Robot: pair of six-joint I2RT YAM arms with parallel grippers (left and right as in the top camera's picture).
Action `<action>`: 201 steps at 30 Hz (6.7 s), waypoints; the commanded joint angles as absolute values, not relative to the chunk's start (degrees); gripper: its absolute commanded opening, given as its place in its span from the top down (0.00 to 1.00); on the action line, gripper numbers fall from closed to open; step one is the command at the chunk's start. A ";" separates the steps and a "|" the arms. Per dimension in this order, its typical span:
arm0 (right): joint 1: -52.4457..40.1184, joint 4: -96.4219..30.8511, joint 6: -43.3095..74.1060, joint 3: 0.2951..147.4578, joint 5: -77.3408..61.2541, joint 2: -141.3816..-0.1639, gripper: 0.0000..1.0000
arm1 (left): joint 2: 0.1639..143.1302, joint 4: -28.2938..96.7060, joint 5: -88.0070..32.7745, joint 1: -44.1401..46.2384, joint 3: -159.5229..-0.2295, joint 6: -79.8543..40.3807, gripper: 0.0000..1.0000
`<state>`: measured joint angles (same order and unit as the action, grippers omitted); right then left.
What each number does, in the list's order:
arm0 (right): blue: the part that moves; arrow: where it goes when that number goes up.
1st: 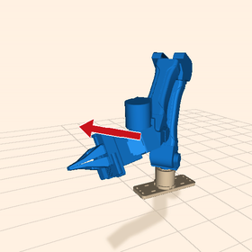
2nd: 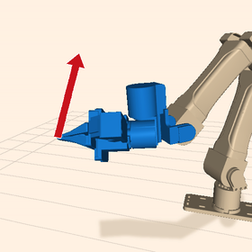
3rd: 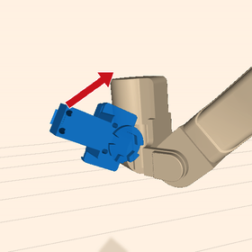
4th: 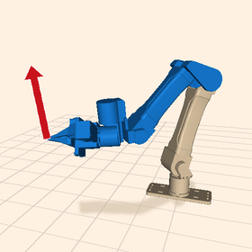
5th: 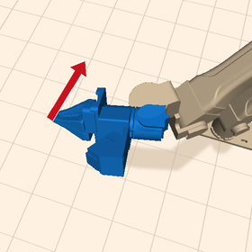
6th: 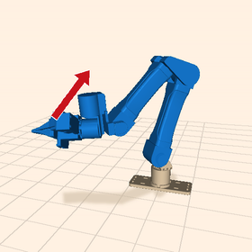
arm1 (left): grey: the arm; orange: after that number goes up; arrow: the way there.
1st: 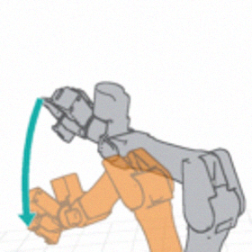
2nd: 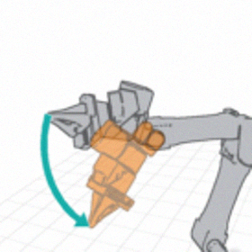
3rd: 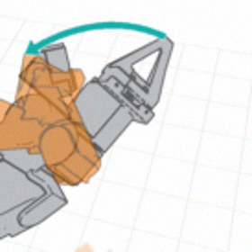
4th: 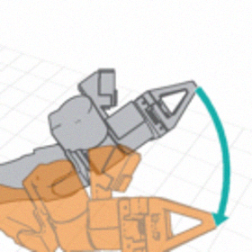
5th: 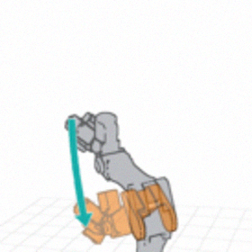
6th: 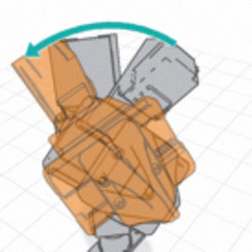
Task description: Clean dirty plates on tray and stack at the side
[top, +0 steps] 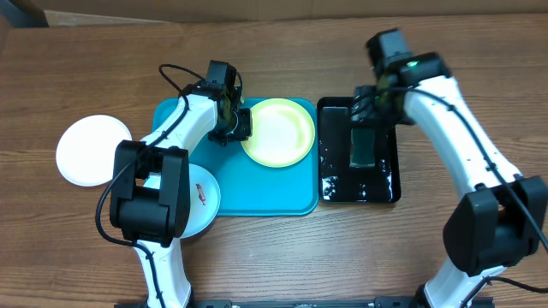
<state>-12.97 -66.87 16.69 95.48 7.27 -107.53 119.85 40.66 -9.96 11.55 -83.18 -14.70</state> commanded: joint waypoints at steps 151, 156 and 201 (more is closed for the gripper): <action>33.67 -60.69 17.34 97.14 -12.10 -107.26 0.00 | 111.28 70.67 -26.48 -10.35 -109.73 -15.90 0.96; 33.67 -60.69 17.34 97.14 -12.10 -107.26 0.00 | 111.28 73.78 -27.09 -24.23 -106.76 -16.12 0.96; 33.67 -60.69 17.34 97.14 -12.10 -107.26 0.00 | 95.09 78.41 -4.34 -22.02 -85.03 -18.96 0.48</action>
<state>33.71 -60.93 16.93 95.90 -11.81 -107.53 99.18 77.87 -14.06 -26.63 -87.66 -18.96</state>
